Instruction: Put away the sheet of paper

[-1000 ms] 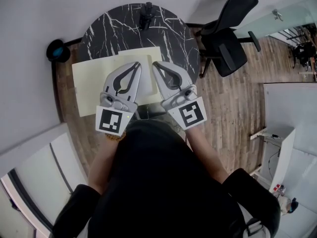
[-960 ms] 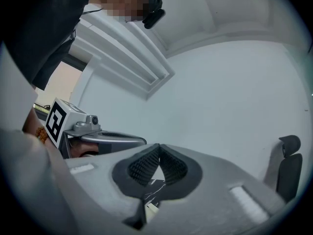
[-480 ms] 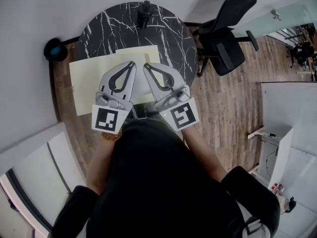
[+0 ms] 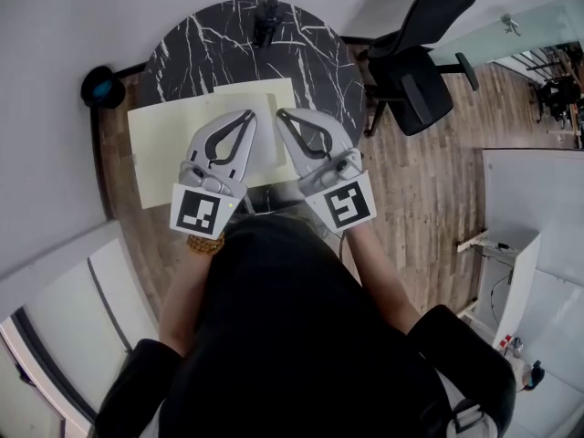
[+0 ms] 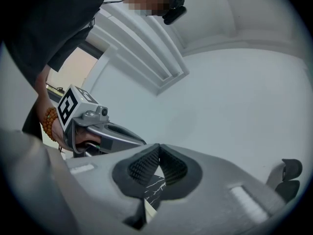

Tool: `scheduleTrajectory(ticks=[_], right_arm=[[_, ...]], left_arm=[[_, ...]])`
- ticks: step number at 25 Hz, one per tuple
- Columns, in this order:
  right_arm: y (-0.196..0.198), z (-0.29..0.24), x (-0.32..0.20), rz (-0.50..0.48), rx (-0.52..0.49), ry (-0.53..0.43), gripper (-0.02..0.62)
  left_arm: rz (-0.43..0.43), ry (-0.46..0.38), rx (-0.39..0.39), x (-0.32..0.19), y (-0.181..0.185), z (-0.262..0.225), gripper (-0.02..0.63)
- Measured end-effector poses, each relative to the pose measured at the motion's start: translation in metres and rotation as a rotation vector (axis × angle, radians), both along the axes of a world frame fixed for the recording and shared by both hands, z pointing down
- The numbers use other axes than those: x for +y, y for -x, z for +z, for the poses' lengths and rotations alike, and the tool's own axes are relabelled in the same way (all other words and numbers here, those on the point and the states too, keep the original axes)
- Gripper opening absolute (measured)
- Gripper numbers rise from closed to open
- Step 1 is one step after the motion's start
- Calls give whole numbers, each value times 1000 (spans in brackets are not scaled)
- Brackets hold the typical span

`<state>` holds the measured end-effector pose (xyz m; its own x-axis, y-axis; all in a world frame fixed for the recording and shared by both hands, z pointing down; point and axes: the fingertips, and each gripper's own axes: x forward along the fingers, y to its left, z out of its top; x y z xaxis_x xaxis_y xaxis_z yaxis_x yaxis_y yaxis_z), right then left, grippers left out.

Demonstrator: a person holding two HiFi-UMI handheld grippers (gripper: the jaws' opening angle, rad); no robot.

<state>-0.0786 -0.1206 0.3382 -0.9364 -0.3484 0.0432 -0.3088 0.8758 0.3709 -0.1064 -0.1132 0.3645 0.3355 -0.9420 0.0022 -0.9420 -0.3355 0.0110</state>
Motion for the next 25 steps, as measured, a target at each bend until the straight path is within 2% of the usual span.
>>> scheduleTrajectory(ticks=[7,13,20,25], right_arm=[[-6,4,-5,2,7,40,-3],[-8,2,-7,18,24,-34,-3],[-14,5,-12,38,22,-6,-3],[-14,8,-12,39,16,4,-3]], left_arm=[[5,14,10,-2,-3,3,12],[1,11,8,-2,0,4,12],[13,17,4,-2,-2,7,12],[26,18,-32,-4,-4,12,12]])
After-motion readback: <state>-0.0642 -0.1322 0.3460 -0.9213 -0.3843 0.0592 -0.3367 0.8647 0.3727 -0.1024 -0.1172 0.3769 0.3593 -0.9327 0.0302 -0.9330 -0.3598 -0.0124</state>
